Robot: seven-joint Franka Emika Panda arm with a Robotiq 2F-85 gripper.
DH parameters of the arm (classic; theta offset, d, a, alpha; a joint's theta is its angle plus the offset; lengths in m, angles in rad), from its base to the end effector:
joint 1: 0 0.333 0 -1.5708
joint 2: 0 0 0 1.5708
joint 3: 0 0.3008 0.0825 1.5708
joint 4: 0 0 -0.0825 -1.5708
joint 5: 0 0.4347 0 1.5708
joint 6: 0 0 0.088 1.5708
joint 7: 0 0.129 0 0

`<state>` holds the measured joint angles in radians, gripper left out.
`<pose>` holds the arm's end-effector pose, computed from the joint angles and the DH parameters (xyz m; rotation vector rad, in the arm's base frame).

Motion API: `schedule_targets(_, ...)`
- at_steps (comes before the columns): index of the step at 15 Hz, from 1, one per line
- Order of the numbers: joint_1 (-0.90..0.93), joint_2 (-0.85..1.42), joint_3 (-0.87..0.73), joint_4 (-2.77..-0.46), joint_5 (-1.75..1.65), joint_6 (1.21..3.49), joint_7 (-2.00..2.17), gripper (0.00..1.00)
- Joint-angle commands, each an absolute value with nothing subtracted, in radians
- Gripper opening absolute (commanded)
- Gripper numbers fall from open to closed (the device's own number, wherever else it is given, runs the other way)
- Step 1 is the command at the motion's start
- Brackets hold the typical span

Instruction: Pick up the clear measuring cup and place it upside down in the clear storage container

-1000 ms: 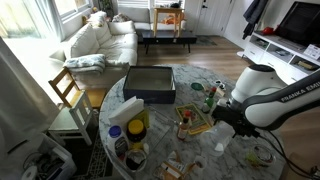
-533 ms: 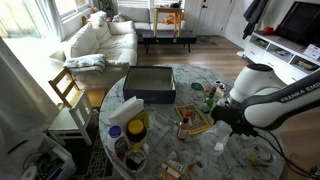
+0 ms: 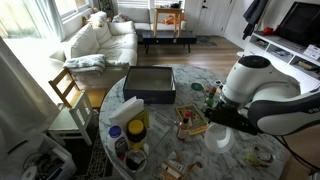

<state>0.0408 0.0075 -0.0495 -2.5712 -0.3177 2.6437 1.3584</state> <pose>0.4820 0.0007 0.1861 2.6044 -1.5830 0.2299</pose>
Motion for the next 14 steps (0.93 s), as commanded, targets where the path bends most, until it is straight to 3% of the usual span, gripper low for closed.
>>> schedule_targets(1, 0.035, -0.098, -0.005, -2.585, -0.434, 2.583, 1.346, 0.49)
schedule_targets(8, 0.017, -0.272, 0.109, -2.596, -0.559, 2.573, 1.286, 0.48)
schedule_targets(14, 0.029, -0.344, 0.216, -2.578, -0.564, 2.738, 1.177, 0.48)
